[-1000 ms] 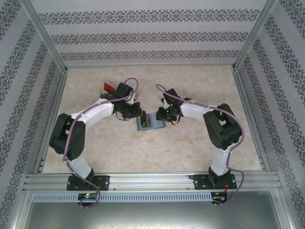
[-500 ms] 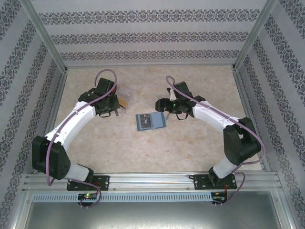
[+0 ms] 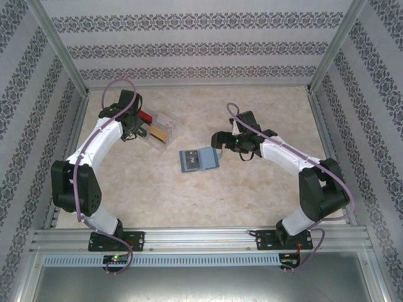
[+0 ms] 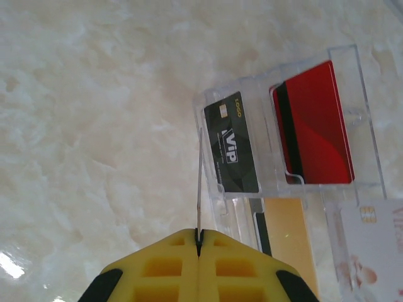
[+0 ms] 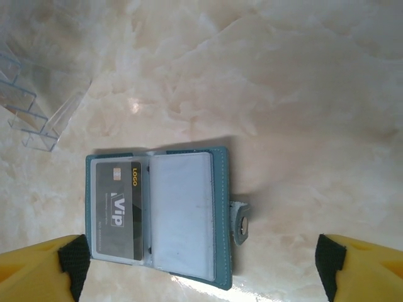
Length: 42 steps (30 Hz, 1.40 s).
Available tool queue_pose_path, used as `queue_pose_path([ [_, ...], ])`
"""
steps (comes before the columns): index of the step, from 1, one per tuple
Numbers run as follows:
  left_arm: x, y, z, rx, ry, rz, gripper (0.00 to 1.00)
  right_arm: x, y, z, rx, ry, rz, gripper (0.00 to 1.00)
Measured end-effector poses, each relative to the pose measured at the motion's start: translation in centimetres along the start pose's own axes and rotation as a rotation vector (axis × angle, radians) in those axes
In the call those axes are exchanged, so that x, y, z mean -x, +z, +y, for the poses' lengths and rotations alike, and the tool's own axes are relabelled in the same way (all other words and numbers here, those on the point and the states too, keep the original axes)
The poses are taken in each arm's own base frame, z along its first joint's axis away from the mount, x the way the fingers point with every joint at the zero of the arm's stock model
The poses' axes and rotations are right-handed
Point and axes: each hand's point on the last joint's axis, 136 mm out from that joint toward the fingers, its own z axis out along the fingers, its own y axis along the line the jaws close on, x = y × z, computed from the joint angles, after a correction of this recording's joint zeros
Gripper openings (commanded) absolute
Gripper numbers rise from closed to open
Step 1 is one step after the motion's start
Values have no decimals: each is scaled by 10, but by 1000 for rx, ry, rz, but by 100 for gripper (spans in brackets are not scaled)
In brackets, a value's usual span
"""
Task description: Take the credit cards out of the card holder
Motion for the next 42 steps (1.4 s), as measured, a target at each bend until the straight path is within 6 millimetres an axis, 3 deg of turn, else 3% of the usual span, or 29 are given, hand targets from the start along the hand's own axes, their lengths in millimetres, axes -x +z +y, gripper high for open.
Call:
queue_pose_path([
  [6, 14, 27, -16, 8, -97, 31, 0, 8, -9, 0, -11, -7, -45, 98],
  [11, 9, 62, -21, 23, -131, 113, 0, 10, -9, -3, -23, -1, -52, 98],
  [14, 9, 73, -21, 39, -133, 122, 0, 10, -10, -6, -41, -1, -55, 98],
  [26, 2, 94, -34, 4, -150, 218, 3, 20, -17, -1, -102, -26, -91, 98],
  [36, 0, 96, -38, -26, -151, 249, 13, 19, -18, -5, -131, -24, -88, 98],
  [42, 1, 100, -39, -32, -128, 256, 32, 22, -21, 0, -125, -31, -95, 98],
])
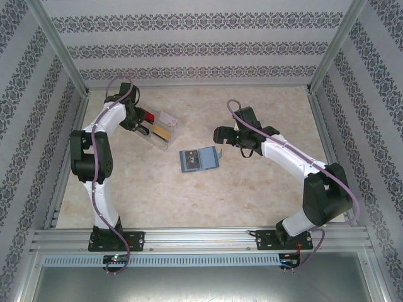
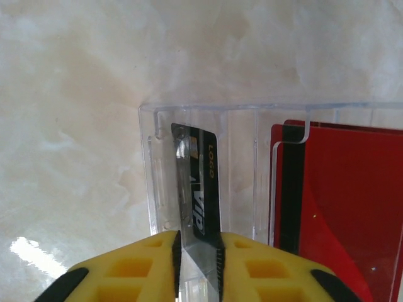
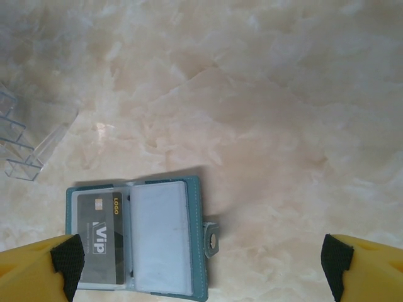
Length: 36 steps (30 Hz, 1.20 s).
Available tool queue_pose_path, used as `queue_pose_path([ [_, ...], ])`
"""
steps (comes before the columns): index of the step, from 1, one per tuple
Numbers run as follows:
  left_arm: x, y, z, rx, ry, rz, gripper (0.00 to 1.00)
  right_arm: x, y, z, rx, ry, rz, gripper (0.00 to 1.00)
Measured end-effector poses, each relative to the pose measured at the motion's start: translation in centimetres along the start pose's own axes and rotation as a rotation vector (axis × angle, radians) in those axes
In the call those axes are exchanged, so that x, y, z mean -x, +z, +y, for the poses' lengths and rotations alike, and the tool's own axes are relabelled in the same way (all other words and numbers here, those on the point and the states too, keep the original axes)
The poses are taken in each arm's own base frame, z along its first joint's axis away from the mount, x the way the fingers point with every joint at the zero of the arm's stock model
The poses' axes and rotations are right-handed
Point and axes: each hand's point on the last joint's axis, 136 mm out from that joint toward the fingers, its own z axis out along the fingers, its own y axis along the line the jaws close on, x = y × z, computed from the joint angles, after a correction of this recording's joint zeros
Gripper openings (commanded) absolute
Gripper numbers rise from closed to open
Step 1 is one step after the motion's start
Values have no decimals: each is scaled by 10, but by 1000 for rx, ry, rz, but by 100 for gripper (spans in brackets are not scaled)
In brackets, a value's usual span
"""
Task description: Take the credit cards out of the card holder
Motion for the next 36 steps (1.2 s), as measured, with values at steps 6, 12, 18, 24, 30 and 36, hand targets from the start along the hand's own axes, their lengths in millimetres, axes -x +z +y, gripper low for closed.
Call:
queue_pose_path([
  [6, 2, -1, -9, -30, 38, 17, 39, 4, -2, 2, 5, -1, -8, 98],
  [12, 2, -9, -23, -84, 107, 33, 46, 2, -2, 7, 10, -10, -3, 96],
  [18, -8, -30, -22, -137, 172, 54, 62, -6, 0, 20, 25, -45, 20, 87],
  [24, -34, -78, -5, -248, 263, 60, 82, -24, 20, 51, 77, -92, 97, 66],
  [30, -57, -93, 20, -296, 335, 56, 94, -55, 61, 77, 131, -106, 237, 56],
  [36, -76, -84, 40, -293, 374, 97, 99, -55, 100, 91, 136, -78, 289, 53],
])
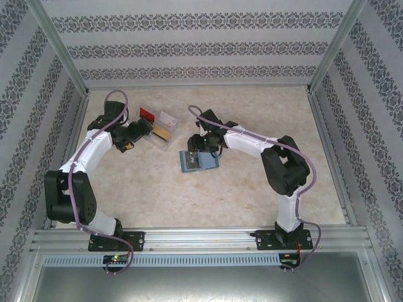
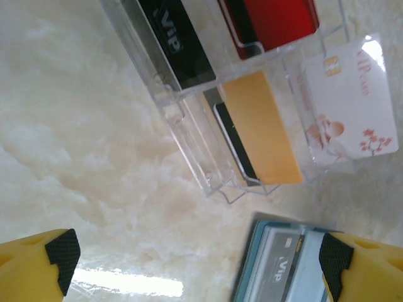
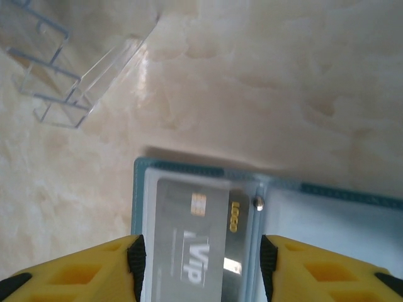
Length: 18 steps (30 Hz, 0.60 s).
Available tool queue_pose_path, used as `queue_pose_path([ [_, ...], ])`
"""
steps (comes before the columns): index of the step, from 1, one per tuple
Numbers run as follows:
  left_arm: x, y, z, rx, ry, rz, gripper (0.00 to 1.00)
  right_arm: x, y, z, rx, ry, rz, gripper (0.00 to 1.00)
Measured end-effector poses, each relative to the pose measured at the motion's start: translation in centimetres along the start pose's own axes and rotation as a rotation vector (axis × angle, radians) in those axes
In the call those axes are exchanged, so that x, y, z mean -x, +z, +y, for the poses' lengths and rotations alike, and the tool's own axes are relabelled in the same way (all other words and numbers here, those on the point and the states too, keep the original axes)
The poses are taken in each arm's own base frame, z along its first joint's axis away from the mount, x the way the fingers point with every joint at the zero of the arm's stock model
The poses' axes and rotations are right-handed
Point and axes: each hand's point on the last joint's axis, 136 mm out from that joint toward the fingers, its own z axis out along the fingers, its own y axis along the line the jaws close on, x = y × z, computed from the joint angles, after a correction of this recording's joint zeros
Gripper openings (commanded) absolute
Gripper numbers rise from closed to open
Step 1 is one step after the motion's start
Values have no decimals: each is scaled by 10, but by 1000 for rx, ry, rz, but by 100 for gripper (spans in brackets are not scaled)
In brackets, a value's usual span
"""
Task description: Take the credit cards out of the card holder
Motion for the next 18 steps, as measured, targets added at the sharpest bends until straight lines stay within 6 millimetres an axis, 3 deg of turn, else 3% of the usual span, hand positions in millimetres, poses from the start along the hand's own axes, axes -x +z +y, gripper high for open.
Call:
queue_pose_path([
  [9, -11, 3, -11, -95, 48, 33, 100, -13, 20, -14, -46, 30, 65, 55],
  [18, -23, 6, -29, -162, 87, 60, 97, -36, 19, -31, -78, 14, 88, 54],
])
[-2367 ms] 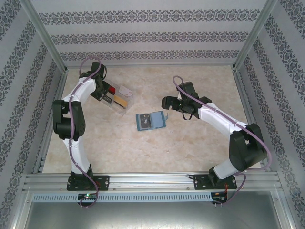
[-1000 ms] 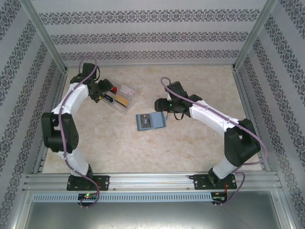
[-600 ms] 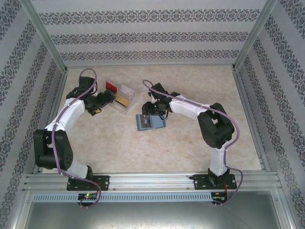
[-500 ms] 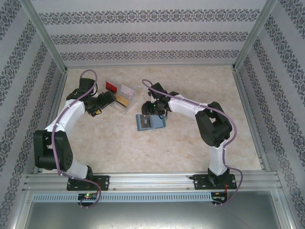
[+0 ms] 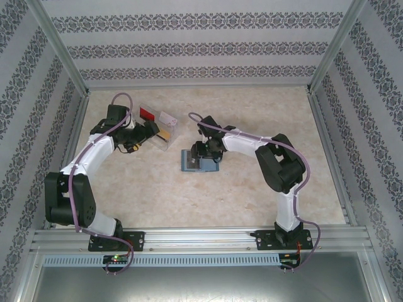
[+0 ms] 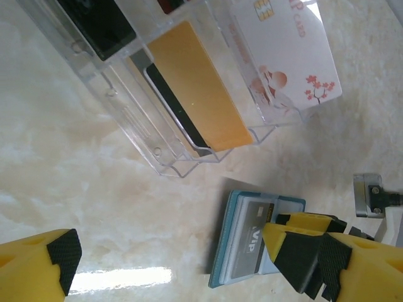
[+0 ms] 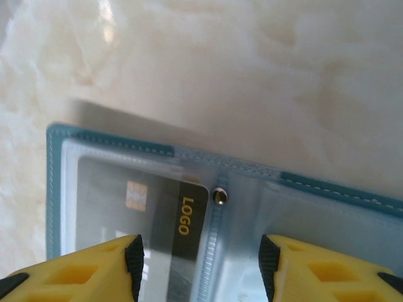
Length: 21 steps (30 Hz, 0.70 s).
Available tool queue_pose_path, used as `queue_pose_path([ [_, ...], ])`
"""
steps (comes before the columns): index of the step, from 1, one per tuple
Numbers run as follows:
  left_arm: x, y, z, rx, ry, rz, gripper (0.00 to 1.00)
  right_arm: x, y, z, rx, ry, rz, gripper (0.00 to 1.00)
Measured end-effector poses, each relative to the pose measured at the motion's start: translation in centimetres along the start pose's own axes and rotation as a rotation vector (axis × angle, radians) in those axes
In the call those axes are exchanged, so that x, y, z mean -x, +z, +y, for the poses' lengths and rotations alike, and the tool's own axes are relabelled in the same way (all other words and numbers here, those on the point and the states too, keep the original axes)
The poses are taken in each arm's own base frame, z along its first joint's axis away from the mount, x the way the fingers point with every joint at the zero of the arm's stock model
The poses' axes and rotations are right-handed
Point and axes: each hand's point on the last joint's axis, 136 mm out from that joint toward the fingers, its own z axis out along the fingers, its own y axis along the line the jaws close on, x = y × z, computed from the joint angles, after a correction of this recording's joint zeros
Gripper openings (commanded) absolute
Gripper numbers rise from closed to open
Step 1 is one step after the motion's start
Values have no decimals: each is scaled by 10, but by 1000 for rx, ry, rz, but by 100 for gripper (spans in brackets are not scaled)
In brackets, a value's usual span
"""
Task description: Take the credit cards out of the card holder
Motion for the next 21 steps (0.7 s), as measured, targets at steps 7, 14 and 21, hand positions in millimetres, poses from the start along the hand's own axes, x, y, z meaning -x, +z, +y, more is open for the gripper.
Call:
queue_pose_path([
  [7, -23, 21, -11, -22, 6, 51, 92, -13, -8, -7, -6, -42, -8, 54],
  [14, -56, 43, -37, -45, 65, 133, 89, -14, -19, -3, 19, -21, -28, 43],
  [21, -83, 71, -59, -51, 129, 230, 68, -12, -23, 1, 52, 47, -61, 31],
])
